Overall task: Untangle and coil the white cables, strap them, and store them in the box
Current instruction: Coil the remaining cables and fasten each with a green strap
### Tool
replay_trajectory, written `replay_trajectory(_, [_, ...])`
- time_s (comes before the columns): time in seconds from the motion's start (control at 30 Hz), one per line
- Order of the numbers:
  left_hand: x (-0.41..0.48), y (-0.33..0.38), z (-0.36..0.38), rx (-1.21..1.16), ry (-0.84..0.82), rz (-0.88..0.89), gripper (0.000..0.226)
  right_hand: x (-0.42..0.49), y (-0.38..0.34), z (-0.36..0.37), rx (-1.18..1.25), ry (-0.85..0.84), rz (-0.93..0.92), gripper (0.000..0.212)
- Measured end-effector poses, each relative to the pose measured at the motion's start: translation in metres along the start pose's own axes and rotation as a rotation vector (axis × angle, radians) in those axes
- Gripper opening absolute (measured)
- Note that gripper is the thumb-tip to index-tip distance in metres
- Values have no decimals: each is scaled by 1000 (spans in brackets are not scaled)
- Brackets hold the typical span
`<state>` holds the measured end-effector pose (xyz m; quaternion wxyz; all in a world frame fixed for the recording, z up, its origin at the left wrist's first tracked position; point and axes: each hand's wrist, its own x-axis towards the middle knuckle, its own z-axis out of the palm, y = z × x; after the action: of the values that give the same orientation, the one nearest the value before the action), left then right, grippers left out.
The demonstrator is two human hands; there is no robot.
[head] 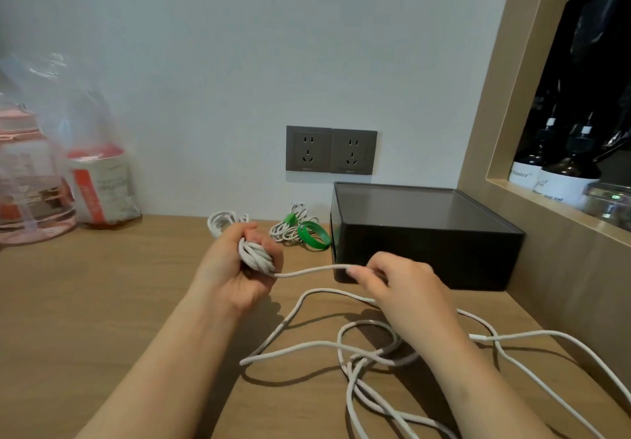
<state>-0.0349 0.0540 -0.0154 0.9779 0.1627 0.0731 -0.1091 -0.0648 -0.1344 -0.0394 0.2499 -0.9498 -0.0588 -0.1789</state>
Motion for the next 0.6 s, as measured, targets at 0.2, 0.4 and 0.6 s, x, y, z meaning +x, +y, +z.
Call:
replay_trajectory(0.2, [3, -4, -6, 658, 3, 260, 25, 6, 6, -3, 324, 280, 110, 20])
replay_trajectory(0.4, [-9, -17, -7, 1475, -102, 422, 19, 0, -11, -9, 1040, 66, 171, 22])
replay_trajectory(0.6, [-8, -23, -8, 1708, -85, 538, 20, -1, -14, -12, 1075, -38, 112, 25])
